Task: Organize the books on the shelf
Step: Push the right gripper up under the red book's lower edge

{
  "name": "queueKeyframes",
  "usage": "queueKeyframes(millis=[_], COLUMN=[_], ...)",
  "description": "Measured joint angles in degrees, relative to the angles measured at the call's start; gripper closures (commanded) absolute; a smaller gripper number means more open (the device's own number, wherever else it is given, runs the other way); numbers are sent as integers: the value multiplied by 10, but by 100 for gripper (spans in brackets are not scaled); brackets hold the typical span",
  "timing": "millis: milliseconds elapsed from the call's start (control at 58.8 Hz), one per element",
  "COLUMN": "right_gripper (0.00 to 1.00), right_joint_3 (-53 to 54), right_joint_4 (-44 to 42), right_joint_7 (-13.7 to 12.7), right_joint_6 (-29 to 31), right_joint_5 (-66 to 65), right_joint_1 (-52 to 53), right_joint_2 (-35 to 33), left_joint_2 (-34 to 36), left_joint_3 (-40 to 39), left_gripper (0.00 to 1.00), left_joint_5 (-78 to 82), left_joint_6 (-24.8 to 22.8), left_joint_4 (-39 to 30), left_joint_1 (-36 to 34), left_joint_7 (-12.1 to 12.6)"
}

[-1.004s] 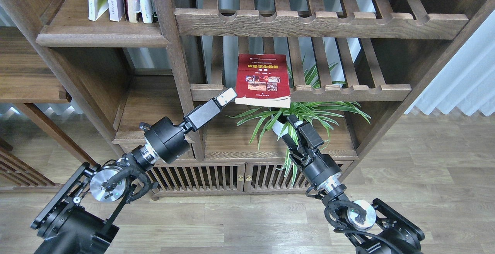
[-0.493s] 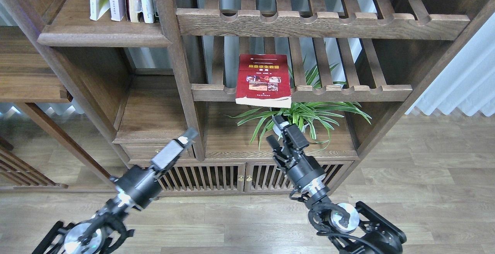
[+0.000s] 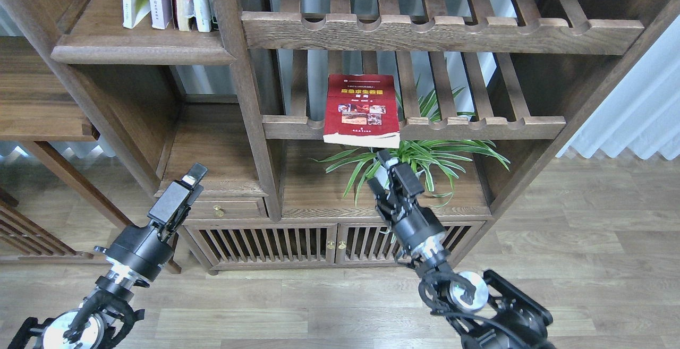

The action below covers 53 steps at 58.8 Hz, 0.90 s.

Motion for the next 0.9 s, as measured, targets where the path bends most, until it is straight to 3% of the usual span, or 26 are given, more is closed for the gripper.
queueKeyframes(millis=[493,698,902], right_gripper=[1,1,1], right_joint_3=[-93,-95,-95], right_joint_4=[1,-25,-44], right_joint_7=[5,6,6], right_joint_6=[-5,-82,-108], right_joint_5=[1,25,41], right_joint_1=[4,32,62], right_joint_2=[0,0,0], left_joint_2=[0,0,0], left_joint_3=[-6,-6,-6], left_gripper=[4,4,4], left_joint_5=[0,0,0], left_joint_6=[0,0,0], left_joint_4=[0,-1,-1], left_joint_1=[-3,-3,-4], left_joint_7=[0,0,0])
